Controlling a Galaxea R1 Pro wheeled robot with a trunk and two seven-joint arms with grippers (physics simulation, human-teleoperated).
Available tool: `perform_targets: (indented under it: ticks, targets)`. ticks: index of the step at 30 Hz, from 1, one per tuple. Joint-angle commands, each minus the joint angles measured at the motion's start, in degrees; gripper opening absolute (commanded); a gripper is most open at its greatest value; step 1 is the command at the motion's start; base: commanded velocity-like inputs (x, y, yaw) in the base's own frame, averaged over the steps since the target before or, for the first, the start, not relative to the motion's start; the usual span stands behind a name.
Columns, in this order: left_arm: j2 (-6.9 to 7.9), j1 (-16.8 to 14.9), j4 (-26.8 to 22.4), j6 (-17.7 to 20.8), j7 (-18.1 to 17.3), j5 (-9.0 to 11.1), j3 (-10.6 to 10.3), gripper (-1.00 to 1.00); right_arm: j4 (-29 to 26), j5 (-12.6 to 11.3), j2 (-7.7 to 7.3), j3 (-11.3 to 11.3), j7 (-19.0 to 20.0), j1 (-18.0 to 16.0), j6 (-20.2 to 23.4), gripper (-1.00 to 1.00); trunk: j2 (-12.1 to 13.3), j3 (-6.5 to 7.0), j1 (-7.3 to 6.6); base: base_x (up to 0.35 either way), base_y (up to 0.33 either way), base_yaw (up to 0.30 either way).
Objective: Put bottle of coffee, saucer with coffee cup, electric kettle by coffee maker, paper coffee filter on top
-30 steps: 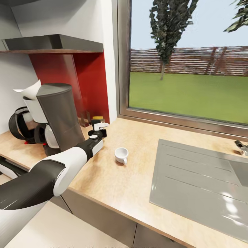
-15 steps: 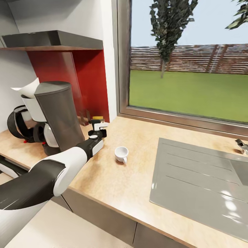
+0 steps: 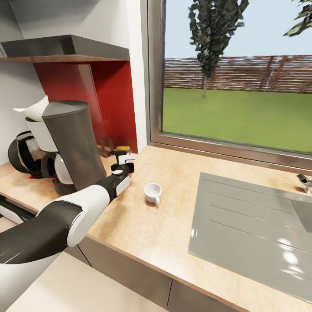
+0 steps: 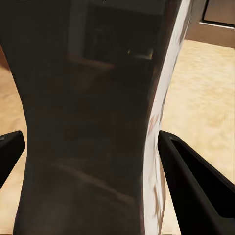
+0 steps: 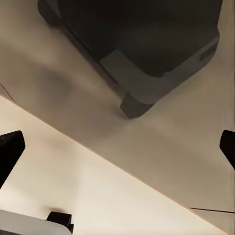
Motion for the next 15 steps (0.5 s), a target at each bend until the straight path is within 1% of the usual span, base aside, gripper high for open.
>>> perform_targets:
  ticks: [1,4,9,15]
  targets:
    - [-0.02,-0.05,0.06,-0.21,0.19,0.47,-0.59,-1.0,-0.07,-0.64,-0.05,0.24,0.34,0.02,-0.07,1.0,-0.05,-0.05,0.01,0.0,0.0,0.0]
    - [-0.02,-0.05,0.05,-0.21,0.17,0.47,-0.59,-1.0,-0.07,-0.63,-0.06,0.24,0.34,0.02,-0.07,1.0,-0.05,-0.05,0.01,0.0,0.0,0.0]
    - [-0.02,-0.08,0.04,-0.21,0.15,0.47,-0.58,-1.0,-0.07,-0.63,-0.04,0.22,0.34,0.02,-0.07,1.0,-2.06,-0.95,1.11,0.0,0.0,0.0]
    - [-0.02,-0.08,0.02,-0.21,0.15,0.47,-0.59,-1.0,-0.07,-0.63,-0.03,0.21,0.34,0.02,-0.07,1.0,-2.06,-0.95,1.11,0.0,0.0,0.0]
